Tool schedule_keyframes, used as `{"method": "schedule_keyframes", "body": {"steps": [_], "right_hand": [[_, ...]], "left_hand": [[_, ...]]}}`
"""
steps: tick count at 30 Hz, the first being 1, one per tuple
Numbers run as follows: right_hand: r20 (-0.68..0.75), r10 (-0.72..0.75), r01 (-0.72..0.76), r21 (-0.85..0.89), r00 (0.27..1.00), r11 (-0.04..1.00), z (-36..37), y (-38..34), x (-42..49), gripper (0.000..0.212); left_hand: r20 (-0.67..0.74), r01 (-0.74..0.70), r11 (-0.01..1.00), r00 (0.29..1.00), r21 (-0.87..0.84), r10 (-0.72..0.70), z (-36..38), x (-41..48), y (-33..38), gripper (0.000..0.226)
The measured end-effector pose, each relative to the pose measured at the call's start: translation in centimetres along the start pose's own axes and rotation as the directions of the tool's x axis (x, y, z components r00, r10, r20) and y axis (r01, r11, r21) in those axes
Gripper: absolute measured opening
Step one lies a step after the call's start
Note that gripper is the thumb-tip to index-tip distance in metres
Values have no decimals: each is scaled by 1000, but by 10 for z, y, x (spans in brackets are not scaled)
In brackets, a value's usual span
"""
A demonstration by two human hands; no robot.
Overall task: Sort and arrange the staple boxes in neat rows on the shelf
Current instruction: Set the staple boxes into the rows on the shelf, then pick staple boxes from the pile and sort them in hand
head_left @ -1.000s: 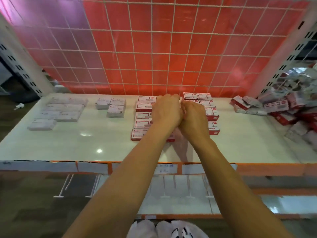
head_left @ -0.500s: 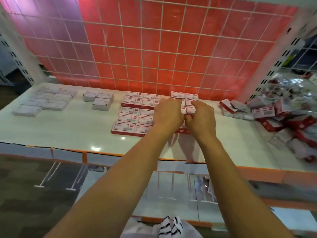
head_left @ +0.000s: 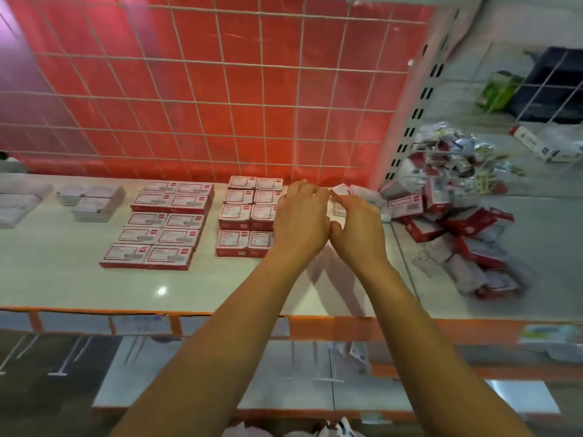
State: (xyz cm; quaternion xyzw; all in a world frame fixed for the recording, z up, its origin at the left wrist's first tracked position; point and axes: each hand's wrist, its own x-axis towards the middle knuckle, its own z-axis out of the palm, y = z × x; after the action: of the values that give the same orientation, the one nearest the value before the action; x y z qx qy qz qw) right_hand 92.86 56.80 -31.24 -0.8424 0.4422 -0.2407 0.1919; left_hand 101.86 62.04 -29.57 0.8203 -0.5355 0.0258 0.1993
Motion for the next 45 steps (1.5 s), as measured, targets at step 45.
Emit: {"method": "schedule_keyframes", "body": {"steps": [45], "right_hand": [[-158,38,-69,-193,987,979,-80,130,51,46]], "left_hand": [[107,-168,954,974,-249,199,110,83,114,44]]}}
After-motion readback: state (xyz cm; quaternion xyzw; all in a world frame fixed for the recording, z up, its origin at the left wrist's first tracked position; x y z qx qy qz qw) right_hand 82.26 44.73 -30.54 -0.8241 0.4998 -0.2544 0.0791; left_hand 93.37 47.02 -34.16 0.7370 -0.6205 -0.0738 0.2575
